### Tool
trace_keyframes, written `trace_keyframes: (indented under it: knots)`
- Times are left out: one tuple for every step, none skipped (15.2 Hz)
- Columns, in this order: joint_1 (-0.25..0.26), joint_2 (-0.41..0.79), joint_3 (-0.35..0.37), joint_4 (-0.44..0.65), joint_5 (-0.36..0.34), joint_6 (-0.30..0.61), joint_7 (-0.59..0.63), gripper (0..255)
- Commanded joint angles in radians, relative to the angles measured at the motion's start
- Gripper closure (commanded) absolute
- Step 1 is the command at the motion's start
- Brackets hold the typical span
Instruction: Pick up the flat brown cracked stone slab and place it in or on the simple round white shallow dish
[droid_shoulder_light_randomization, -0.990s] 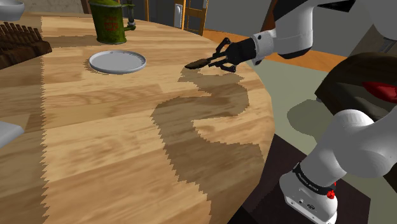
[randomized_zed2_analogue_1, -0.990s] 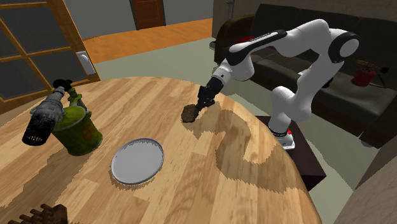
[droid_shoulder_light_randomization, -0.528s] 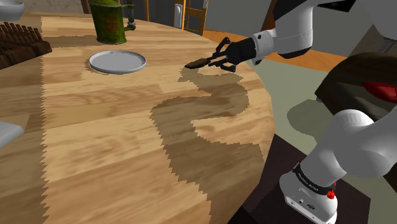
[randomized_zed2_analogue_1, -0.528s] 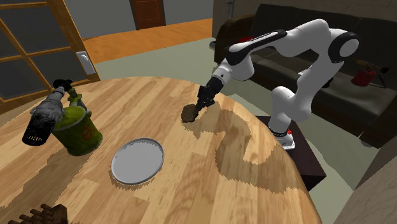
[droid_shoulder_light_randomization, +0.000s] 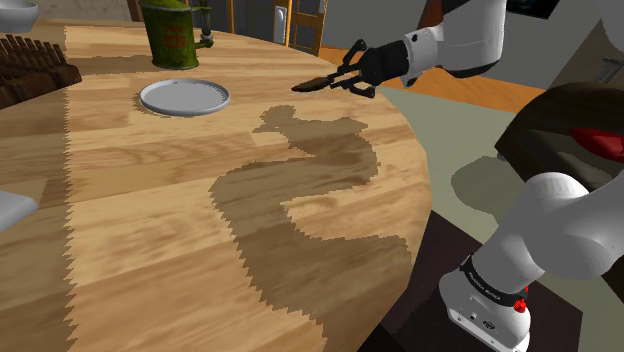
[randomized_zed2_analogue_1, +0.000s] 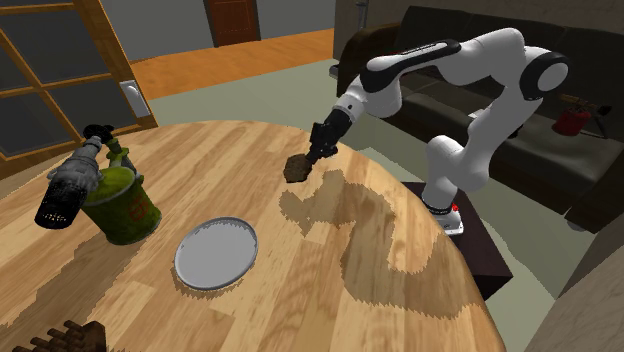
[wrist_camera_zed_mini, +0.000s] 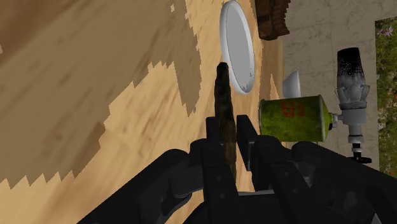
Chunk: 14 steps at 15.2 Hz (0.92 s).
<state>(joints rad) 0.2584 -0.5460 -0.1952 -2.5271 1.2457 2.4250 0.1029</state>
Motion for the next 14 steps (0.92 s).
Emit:
trace_keyframes:
  knots:
    - [-0.007, -0.012, 0.008, 0.012, -0.024, -0.008, 0.036, 255]
    - [-0.01, -0.016, 0.011, 0.019, -0.035, -0.013, 0.051, 255]
    - [-0.014, -0.02, 0.014, 0.027, -0.046, -0.018, 0.067, 255]
    - [-0.017, -0.023, 0.016, 0.034, -0.057, -0.023, 0.082, 255]
    - [-0.02, -0.026, 0.019, 0.042, -0.068, -0.028, 0.097, 255]
    - [-0.024, -0.029, 0.021, 0.051, -0.078, -0.033, 0.112, 255]
    - [-0.027, -0.032, 0.024, 0.059, -0.088, -0.039, 0.127, 255]
    - [-0.03, -0.034, 0.026, 0.068, -0.098, -0.045, 0.141, 255]
    - [-0.033, -0.037, 0.029, 0.077, -0.108, -0.051, 0.155, 255]
    - [-0.036, -0.038, 0.031, 0.085, -0.116, -0.056, 0.168, 255]
    - [-0.023, -0.011, 0.045, 0.105, -0.1, -0.036, 0.17, 255]
    - [-0.01, 0.017, 0.06, 0.127, -0.084, -0.016, 0.171, 255]
    - [0.002, 0.045, 0.073, 0.15, -0.069, 0.004, 0.173, 255]
    - [0.013, 0.074, 0.087, 0.173, -0.055, 0.022, 0.175, 255]
